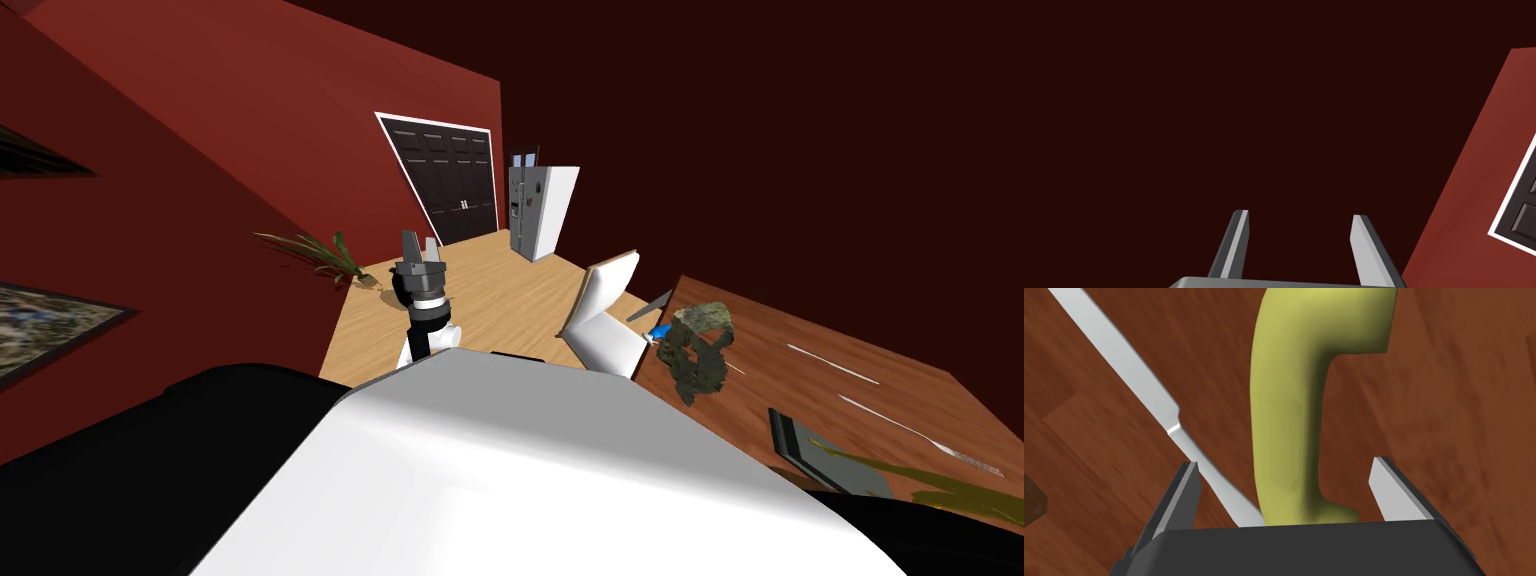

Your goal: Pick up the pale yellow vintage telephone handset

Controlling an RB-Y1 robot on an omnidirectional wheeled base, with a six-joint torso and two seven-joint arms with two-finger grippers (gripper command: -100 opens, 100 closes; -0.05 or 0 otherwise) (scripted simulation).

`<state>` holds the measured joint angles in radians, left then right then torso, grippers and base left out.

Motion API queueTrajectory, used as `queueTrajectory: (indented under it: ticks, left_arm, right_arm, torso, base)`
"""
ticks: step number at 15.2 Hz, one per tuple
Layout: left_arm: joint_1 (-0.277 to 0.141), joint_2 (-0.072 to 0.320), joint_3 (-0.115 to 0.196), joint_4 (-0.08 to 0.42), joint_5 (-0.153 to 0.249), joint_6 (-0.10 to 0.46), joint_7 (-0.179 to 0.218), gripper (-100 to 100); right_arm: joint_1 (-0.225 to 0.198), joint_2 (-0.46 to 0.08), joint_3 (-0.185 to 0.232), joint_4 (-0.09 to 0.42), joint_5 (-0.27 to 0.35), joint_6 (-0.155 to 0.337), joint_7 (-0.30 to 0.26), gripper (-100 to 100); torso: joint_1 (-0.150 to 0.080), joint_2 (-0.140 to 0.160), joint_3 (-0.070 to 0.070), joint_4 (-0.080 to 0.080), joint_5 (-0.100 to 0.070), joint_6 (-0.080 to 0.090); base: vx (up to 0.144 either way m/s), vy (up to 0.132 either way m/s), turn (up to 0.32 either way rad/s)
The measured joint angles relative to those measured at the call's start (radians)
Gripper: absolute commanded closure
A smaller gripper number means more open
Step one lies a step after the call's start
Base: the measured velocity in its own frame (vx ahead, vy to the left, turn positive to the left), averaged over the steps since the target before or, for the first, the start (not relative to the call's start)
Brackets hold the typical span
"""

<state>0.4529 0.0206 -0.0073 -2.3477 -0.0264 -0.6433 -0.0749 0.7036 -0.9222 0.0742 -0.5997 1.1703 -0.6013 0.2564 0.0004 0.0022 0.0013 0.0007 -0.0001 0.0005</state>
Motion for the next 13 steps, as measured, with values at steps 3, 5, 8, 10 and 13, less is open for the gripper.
queueTrajectory:
  ticks: [3,5,8,10,13]
  left_arm:
    - [0.0,0.0,0.0,0.0,0.0,0.0,0.0,0]
    - [0.0,0.0,0.0,0.0,0.0,0.0,0.0,0]
    - [0.0,0.0,0.0,0.0,0.0,0.0,0.0,0]
    - [0.0,0.0,0.0,0.0,0.0,0.0,0.0,0]
    - [0.0,0.0,0.0,0.0,0.0,0.0,0.0,0]
  right_arm:
    - [-0.029,0.037,0.018,0.036,-0.005,0.024,0.022,-100]
    - [-0.031,0.039,0.02,0.038,-0.005,0.028,0.022,100]
    - [-0.03,0.04,0.02,0.039,-0.005,0.028,0.021,100]
    - [-0.023,0.034,0.019,0.027,-0.004,0.028,0.016,100]
    - [0.0,-0.001,0.006,-0.008,0.004,0.011,-0.012,100]
  torso:
    - [-0.002,0.0,0.0,0.0,0.0,0.0]
    - [0.001,0.0,0.0,0.0,0.0,0.0]
    - [0.002,0.0,0.0,0.0,0.001,0.0]
    - [0.003,0.0,0.0,0.0,0.001,0.0]
    - [0.009,0.0,0.0,0.0,0.003,0.001]
  base:
    - [-0.008,-0.063,0.047]
    - [-0.001,-0.008,0.002]
    - [0.0,0.0,0.0]
    - [0.003,0.042,-0.06]
    - [0.006,0.068,-0.048]
